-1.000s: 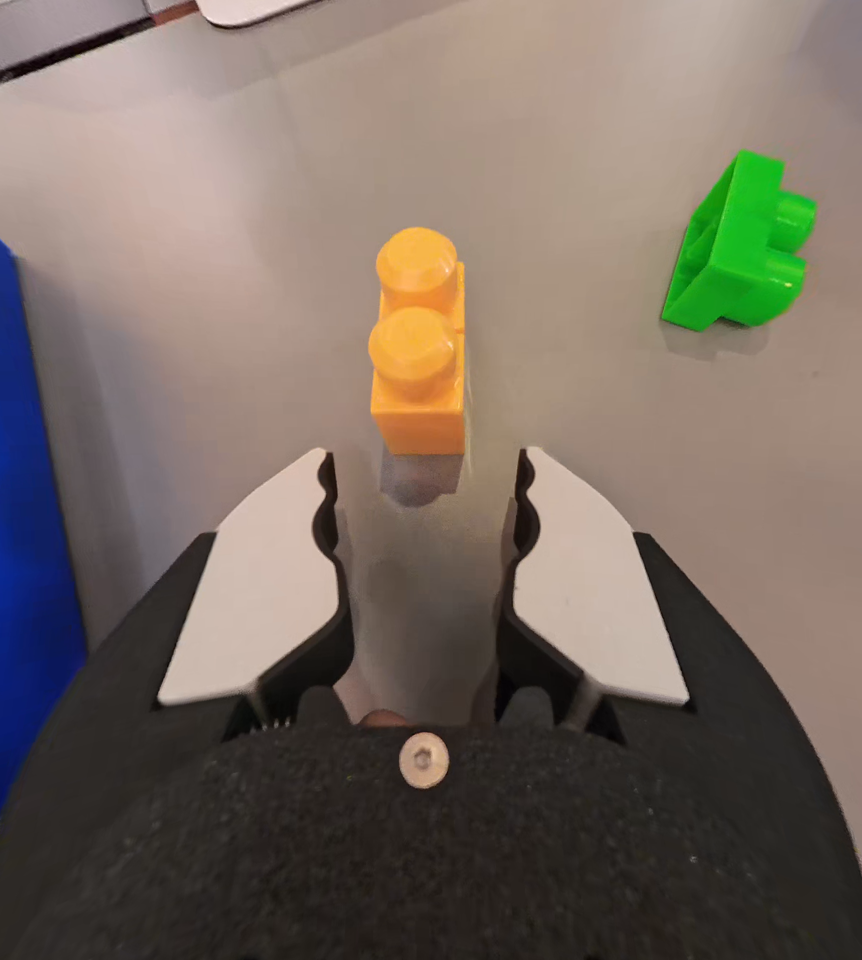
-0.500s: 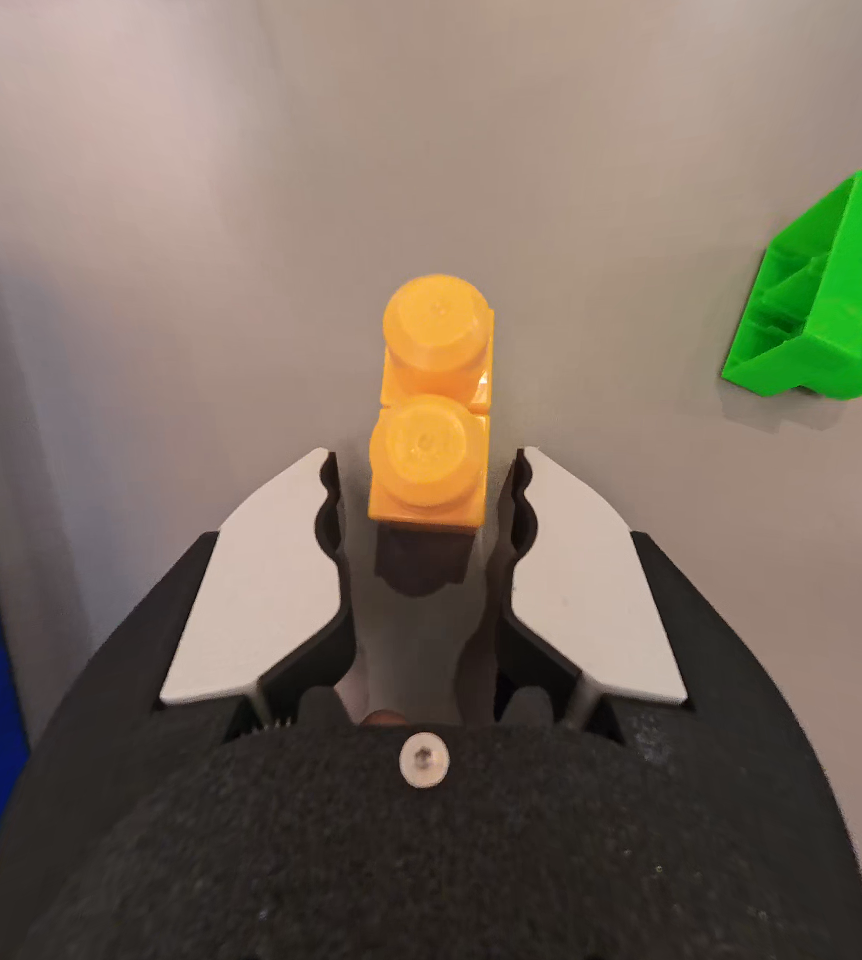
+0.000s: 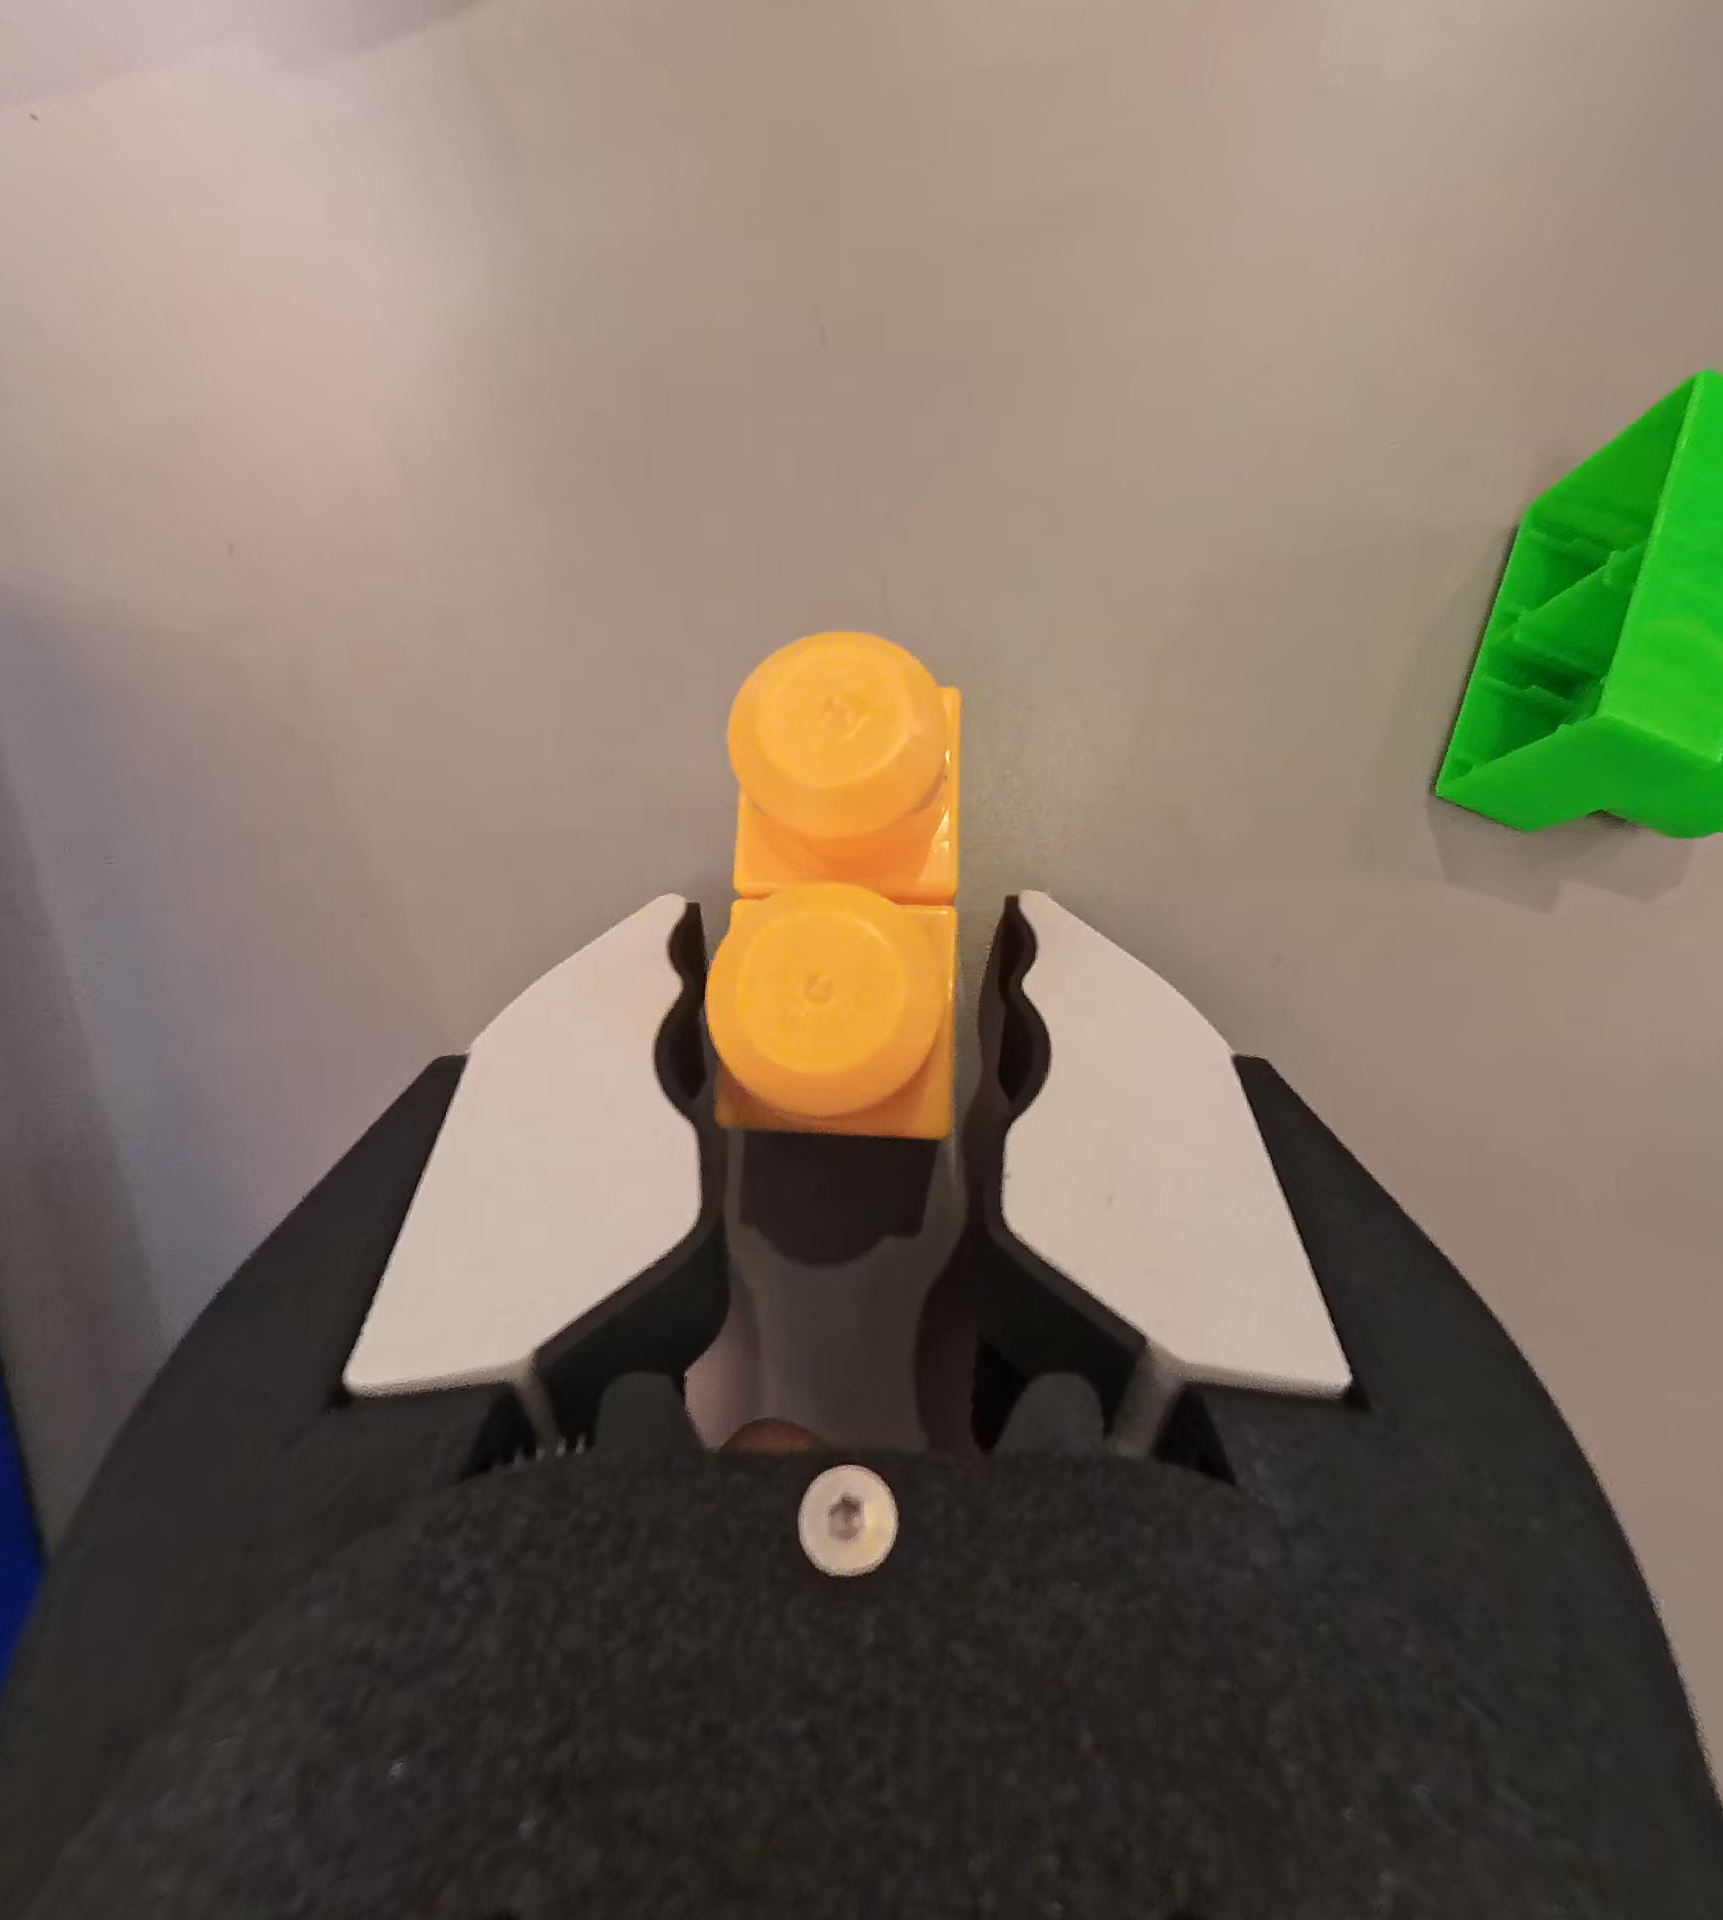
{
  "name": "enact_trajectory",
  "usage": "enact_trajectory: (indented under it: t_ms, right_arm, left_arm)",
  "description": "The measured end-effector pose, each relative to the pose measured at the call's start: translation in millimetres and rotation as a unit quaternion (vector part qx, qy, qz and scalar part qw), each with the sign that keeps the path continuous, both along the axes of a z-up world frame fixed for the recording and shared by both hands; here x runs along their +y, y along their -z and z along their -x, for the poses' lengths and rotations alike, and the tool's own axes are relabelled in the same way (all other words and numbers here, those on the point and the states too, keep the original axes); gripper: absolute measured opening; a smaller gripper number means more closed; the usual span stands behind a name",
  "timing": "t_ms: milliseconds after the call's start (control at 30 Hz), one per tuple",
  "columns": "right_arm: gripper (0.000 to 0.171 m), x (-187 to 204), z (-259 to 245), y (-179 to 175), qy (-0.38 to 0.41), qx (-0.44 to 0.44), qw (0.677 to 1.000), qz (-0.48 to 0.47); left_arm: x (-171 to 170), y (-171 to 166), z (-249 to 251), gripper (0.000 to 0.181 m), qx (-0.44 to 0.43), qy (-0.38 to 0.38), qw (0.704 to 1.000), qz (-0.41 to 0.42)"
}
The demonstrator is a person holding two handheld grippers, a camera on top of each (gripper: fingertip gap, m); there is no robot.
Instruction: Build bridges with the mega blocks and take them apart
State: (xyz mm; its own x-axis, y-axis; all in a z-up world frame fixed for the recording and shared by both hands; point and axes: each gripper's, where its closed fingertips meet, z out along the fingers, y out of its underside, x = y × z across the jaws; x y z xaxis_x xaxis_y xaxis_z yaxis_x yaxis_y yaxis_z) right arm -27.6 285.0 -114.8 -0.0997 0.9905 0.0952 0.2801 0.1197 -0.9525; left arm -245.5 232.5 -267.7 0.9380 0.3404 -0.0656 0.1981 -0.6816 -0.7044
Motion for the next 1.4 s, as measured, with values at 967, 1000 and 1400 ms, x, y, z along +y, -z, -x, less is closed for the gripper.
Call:
enact_trajectory:
  t_ms: [967,1000,1400]
  right_arm:
    - [0.0,-4.1,-0.2,1.4,-0.006,-0.007,1.0,-0.004]
    - [0.0,-4.3,-0.3,1.5,-0.006,-0.007,1.0,-0.004]
    - [0.0,-5.9,-1.4,-0.4,-0.007,-0.006,1.0,-0.007]
  left_arm:
    - [4.6,0.6,0.8,0.047,0.008,0.009,1.0,0.005]
    - [4.7,0.5,0.5,0.048,0.011,0.01,1.0,0.005]
    - [5.7,0.8,7.6,0.057,0.004,-0.003,1.0,0.004]
